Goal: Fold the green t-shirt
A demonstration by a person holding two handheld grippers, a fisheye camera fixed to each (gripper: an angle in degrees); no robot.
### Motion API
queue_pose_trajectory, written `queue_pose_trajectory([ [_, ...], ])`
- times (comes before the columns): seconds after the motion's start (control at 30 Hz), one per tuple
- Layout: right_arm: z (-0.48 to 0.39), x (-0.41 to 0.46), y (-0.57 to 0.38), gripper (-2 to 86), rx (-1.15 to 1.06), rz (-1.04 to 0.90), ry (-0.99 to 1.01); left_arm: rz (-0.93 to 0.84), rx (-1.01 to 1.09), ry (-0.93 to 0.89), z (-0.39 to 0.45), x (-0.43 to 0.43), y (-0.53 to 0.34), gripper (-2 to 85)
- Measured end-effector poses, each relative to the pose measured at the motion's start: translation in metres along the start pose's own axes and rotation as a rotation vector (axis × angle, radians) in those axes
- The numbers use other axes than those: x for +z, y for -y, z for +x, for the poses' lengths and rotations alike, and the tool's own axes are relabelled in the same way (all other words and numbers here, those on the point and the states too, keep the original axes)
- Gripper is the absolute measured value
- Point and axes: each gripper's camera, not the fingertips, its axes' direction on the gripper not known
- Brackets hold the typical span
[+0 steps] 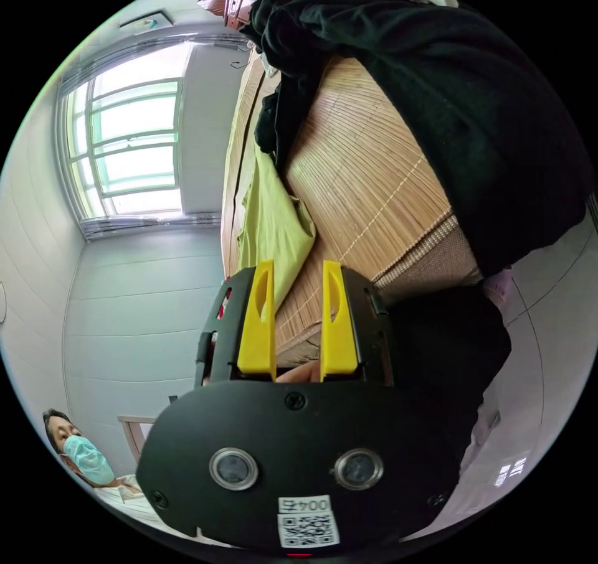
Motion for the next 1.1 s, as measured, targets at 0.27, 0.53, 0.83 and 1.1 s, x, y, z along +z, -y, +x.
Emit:
queue_pose_trajectory([
  [0.27,-0.015,0.034,0.025,9.3,0.057,-0.004,0.025,-0.024,0.023,-0.004,0.023,0.010,-0.007,12.8],
  [0.53,-0.036,0.049,0.026,0.5,0.082,0.025,-0.087,-0.007,-0.067,0.017,0.026,0.008,-0.010,3.1],
  [0.83,-0.059,0.032,-0.003,-0.3,-0.003,-0.015,-0.147,-0.040,-0.056,0.038,0.046,-0.031,-0.026,0.8],
  [1.1,-0.013,0.003,-0.046,3.2,0.018,-0.075,-0.138,-0.054,-0.159,0.036,0.037,-0.058,-0.069,0.9],
])
